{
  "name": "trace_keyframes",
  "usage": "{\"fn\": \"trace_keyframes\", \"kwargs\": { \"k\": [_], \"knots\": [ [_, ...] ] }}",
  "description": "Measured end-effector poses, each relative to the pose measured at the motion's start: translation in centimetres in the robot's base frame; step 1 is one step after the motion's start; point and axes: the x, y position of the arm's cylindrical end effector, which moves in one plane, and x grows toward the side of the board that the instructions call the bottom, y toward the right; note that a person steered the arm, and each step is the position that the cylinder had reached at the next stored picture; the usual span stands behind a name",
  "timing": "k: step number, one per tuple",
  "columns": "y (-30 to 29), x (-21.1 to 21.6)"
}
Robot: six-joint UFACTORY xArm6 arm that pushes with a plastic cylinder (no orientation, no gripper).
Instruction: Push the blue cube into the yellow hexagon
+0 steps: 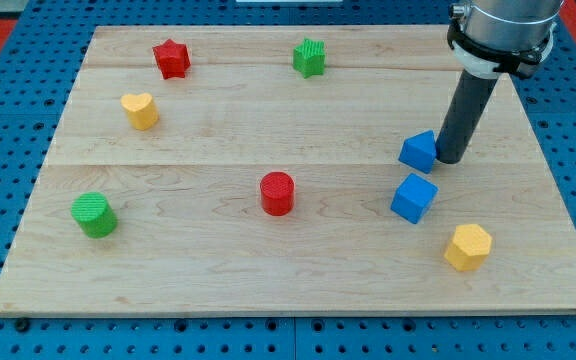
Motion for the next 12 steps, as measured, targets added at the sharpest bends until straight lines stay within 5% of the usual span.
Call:
{"fn": "trace_keyframes", "kwargs": {
  "k": [2,3,4,5,6,8,11,12],
  "knots": [
    [12.5,-0.1],
    [6.0,-5.1],
    [-7.4,-7.6],
    [-12.0,-1.5],
    [-10.7,3.6],
    [-10.1,4.8],
    [-2.4,4.7],
    [-3.7,1.3]
  ]
}}
